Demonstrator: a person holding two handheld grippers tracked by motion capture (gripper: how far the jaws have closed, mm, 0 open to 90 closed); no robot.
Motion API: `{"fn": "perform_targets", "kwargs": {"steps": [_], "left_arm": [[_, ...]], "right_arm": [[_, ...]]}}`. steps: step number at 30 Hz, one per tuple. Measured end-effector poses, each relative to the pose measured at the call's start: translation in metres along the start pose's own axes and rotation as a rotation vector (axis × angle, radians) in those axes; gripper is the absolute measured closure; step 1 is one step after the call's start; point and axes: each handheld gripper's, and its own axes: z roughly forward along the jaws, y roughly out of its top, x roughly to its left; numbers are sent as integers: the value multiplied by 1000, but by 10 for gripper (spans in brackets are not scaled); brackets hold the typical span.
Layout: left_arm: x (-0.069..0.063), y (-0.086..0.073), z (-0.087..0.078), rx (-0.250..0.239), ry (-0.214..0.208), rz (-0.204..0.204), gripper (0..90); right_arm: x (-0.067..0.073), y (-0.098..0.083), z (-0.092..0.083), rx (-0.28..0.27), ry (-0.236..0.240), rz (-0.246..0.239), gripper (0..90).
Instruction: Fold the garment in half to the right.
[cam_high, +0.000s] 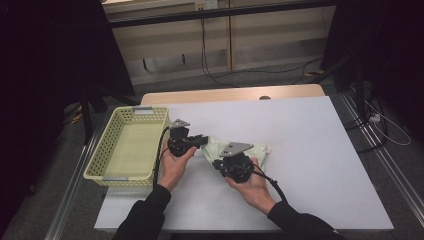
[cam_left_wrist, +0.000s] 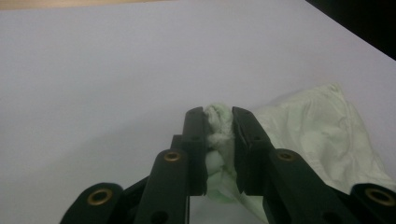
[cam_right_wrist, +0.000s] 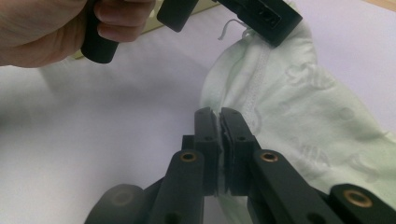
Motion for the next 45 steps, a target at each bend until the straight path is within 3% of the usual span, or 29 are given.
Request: {"fn": "perform_targets", "kwargs": {"steps": [20, 30, 45], "left_arm": [[5, 5, -1, 9, 41, 4, 766], [11, 7, -5, -3, 58, -16, 766], [17, 16, -18, -18, 105, -6, 766]], "right_arm": [[5, 11, 11, -17, 3, 3, 864], [7, 17, 17, -24, 2, 8, 865], [11, 34, 22, -53, 9, 22, 864]]}}
